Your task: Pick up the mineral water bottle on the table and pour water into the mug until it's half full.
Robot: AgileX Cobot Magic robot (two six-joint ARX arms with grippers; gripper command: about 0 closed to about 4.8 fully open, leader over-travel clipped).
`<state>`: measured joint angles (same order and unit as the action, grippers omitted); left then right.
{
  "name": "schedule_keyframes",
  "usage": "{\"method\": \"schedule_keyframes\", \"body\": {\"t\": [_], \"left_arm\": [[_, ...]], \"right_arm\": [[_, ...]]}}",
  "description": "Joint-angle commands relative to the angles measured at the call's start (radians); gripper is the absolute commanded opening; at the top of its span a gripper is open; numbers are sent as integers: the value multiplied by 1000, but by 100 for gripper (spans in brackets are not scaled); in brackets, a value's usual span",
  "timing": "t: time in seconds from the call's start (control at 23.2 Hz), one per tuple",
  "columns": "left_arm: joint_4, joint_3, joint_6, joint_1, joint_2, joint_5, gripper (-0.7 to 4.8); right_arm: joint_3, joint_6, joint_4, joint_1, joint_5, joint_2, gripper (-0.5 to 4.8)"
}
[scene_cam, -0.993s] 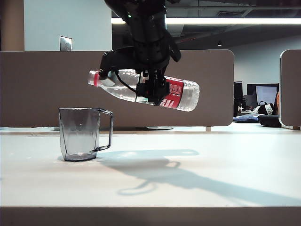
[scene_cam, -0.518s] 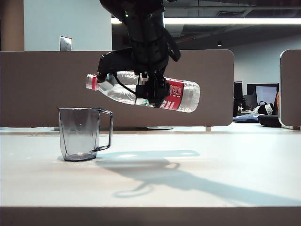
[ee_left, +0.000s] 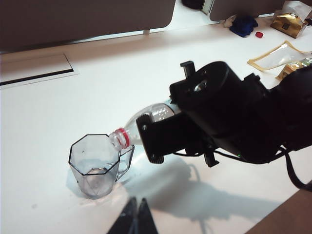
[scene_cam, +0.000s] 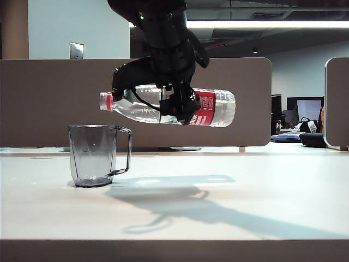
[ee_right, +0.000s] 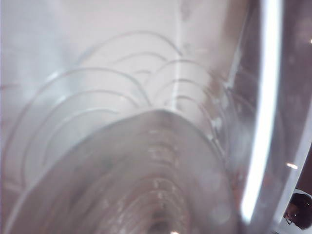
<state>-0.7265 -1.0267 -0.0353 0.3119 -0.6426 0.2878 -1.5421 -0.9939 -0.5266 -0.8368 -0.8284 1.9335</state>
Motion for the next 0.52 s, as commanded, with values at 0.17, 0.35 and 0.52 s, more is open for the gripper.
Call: {"method": "schedule_keyframes", "body": {"t": [0.17, 0.35, 0.52], "left_arm": [[-13, -5, -2, 1, 5, 5, -5], [-17, -5, -2, 1, 6, 5, -5], [-18, -5, -2, 1, 6, 5, -5]], "right_arm": [[-13, -3, 22, -3, -69, -13, 292], [-13, -5, 22, -3, -81, -13, 292], [-13, -5, 4, -5, -93, -13, 292]]}}
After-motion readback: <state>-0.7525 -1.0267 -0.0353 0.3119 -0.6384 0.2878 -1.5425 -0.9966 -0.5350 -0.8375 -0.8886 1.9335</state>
